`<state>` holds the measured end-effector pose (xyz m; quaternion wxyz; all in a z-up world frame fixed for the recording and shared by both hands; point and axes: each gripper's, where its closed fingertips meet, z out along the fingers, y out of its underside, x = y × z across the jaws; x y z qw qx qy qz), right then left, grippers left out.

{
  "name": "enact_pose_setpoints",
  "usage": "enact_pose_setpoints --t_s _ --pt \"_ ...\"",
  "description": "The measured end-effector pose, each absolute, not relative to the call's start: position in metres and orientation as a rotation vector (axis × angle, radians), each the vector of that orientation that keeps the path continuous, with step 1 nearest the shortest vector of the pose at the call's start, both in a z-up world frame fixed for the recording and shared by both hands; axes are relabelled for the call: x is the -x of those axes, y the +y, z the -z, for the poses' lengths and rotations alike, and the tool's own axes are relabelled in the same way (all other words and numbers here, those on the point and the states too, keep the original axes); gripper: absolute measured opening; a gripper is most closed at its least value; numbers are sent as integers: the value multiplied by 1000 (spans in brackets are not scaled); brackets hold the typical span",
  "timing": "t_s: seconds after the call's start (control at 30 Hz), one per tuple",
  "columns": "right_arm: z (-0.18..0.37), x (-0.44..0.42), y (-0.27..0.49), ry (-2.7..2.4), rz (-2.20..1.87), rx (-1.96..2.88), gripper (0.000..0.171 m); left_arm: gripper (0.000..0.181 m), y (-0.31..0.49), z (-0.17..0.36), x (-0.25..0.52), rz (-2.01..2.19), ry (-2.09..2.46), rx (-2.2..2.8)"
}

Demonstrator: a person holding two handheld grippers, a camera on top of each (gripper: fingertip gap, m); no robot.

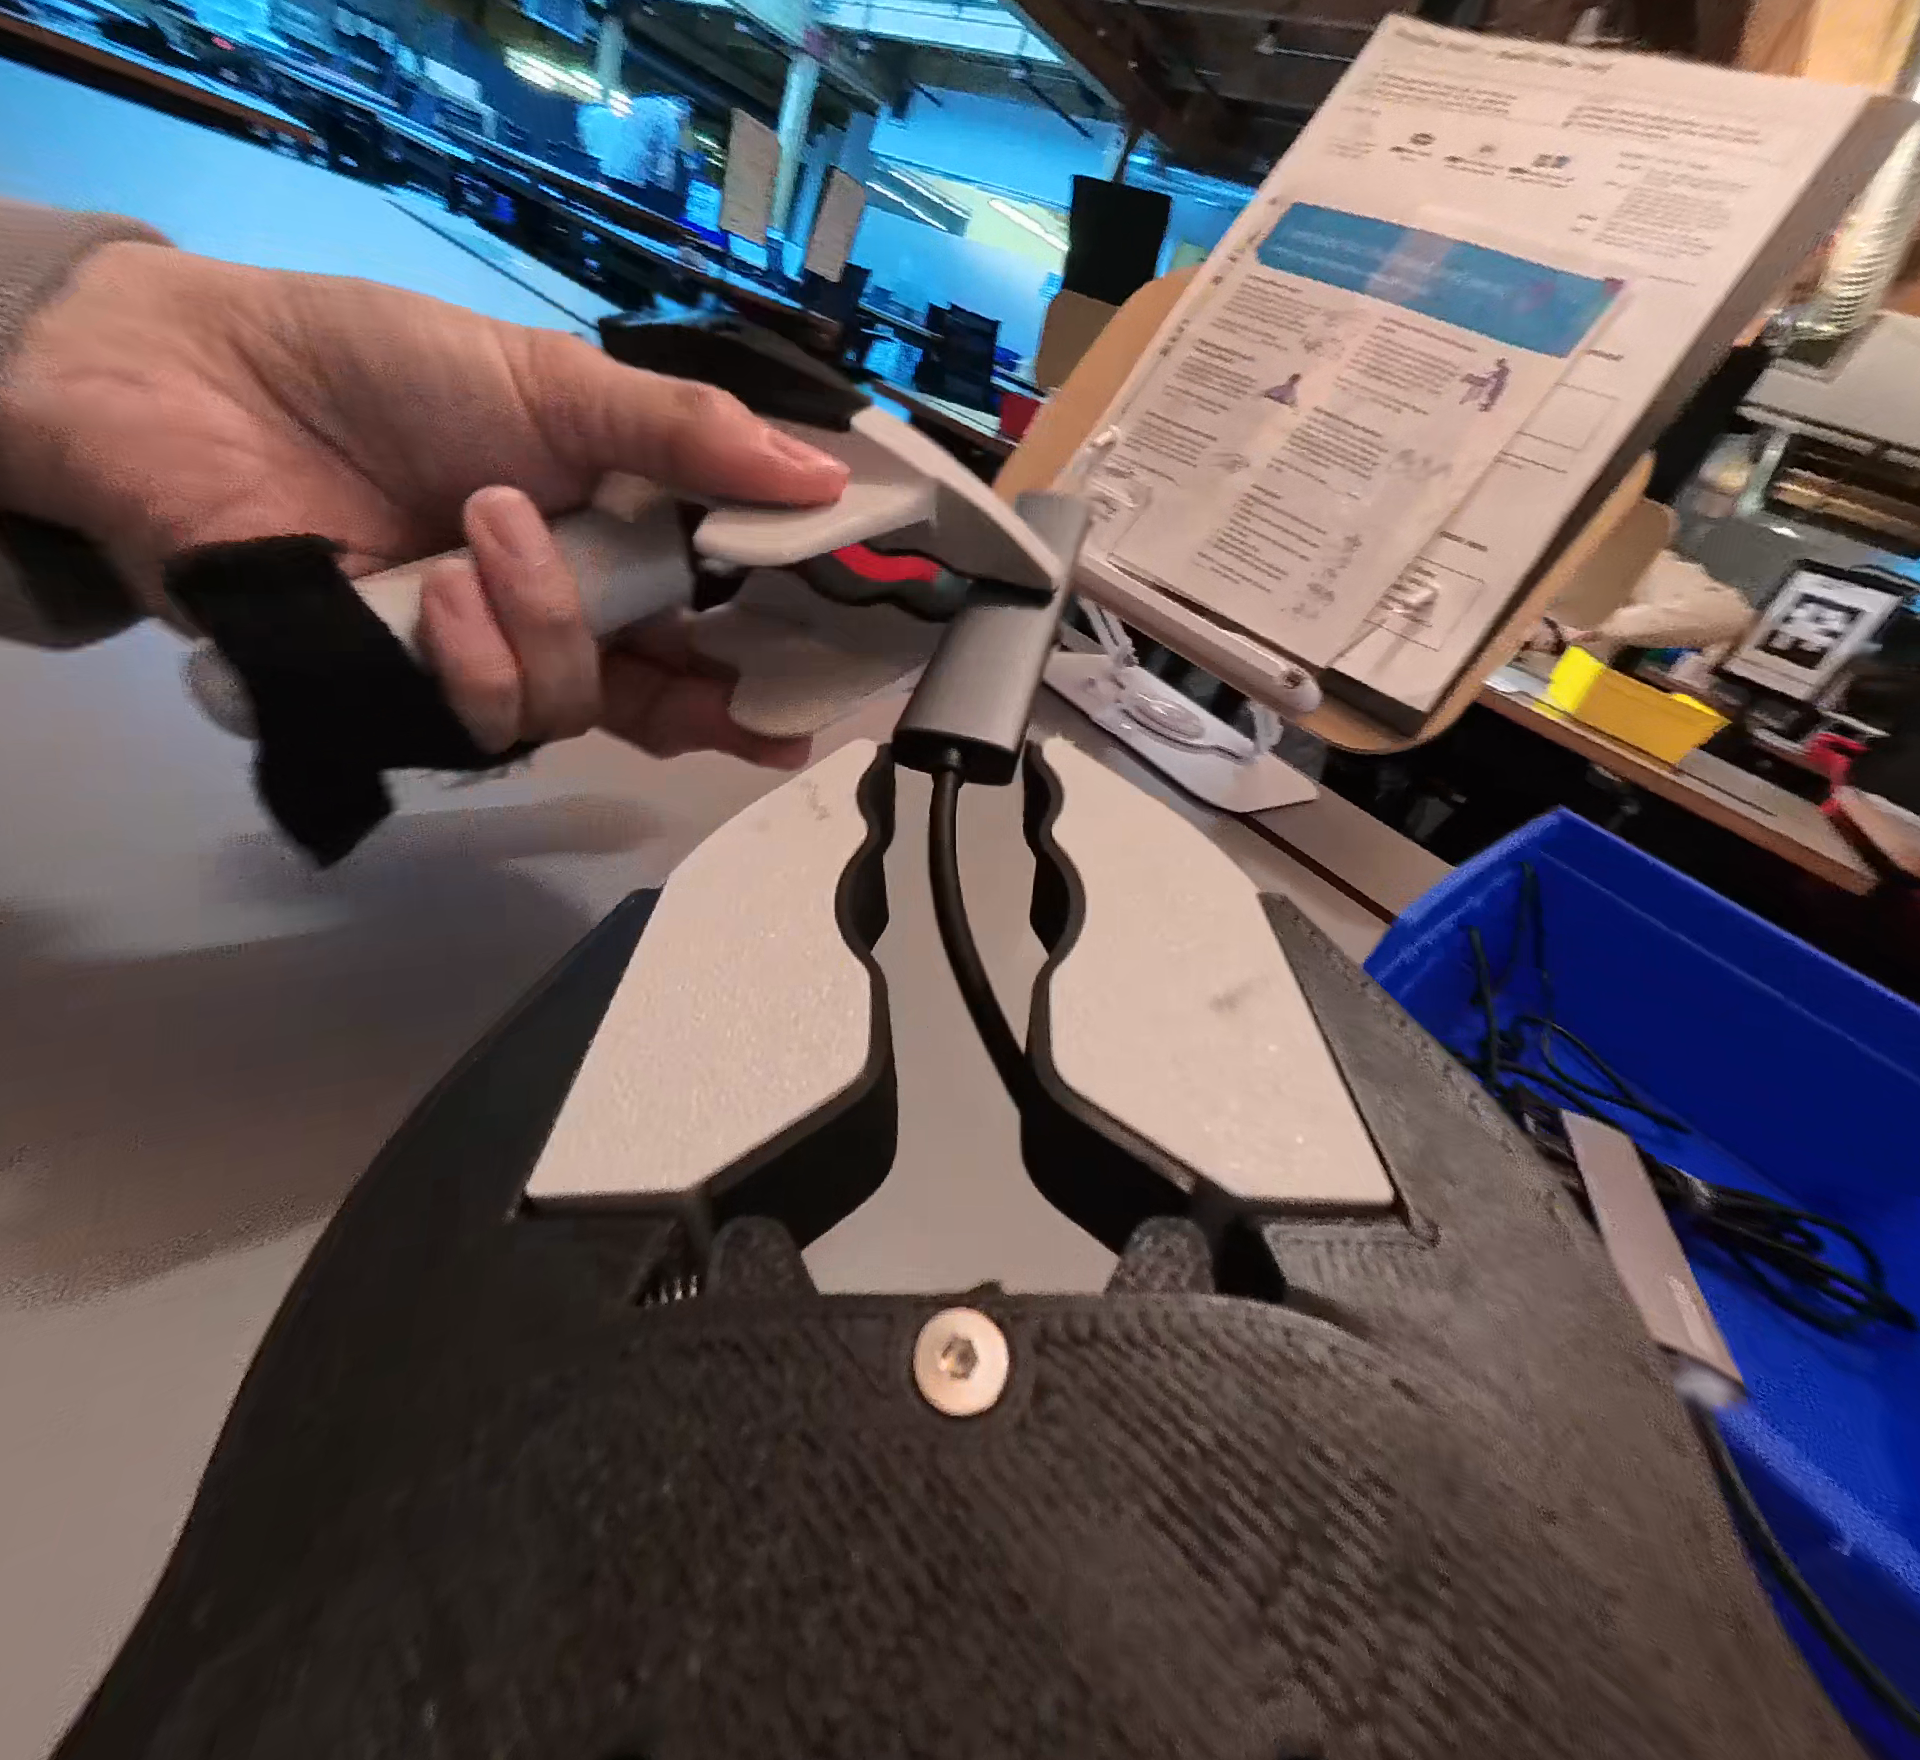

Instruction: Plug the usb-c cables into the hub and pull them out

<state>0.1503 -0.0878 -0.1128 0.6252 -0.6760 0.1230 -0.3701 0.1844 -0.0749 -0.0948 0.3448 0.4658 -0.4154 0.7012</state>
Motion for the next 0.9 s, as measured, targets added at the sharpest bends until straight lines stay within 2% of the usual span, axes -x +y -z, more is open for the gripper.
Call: enact_pose_setpoints --t_s 0.1,0.23,0.57,0.67,0.73,0.77,0.9 --pt "113 -155 -85 338 891 1496 31 9 -76 110 -187 -1795 -999 -1306" --pt "120 -161 -82 403 921 1506 24 9 -75 110 -188 -1826 -1013 -1364" --pt "119 -161 -83 496 877 1463 24 9 -78 104 -188 -1855 -1057 -1339" --pt "117 -158 -83 508 829 1421 24 11 -75 99 -182 -1954 -1360 -1253" --pt "114 -161 -90 559 786 1368 24 25 -63 91 -179 -2037 -1680 -1178" --pt "115 -163 -95 574 778 1359 24 27 -52 84 -178 -2070 -1827 -1135" --pt "121 -171 -114 624 756 1324 24 36 36 64 -200 -2097 -2415 -1240"
